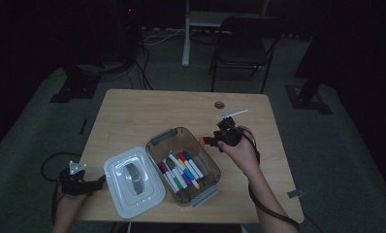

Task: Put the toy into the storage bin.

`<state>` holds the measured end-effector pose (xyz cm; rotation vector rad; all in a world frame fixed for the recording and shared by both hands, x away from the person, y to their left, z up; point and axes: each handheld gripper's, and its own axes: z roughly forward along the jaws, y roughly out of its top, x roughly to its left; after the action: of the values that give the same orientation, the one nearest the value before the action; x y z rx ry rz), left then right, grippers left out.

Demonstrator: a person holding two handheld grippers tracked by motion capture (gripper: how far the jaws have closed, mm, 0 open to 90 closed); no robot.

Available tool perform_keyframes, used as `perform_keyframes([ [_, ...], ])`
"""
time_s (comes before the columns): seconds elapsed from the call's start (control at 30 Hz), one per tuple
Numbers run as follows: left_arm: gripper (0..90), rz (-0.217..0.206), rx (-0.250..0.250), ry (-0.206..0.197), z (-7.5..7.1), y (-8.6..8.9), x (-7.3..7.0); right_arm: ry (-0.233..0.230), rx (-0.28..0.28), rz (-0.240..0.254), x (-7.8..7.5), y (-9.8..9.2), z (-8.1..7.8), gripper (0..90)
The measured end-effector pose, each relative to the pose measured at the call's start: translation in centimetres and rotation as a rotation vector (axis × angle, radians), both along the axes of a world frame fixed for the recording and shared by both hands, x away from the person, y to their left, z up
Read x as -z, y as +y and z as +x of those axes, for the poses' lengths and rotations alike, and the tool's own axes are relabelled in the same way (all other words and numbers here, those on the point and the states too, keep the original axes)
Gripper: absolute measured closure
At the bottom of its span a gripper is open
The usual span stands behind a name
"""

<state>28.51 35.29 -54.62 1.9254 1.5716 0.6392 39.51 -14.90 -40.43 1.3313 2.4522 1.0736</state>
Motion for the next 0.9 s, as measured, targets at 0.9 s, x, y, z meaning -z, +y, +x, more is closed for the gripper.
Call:
perform_keyframes([
  [0.9, 2.2, 0.0, 0.0, 0.0, 0.0, 0.0, 0.0, 0.189, 0.109, -0.083, 11.1, 3.0, 5.4, 51.7],
])
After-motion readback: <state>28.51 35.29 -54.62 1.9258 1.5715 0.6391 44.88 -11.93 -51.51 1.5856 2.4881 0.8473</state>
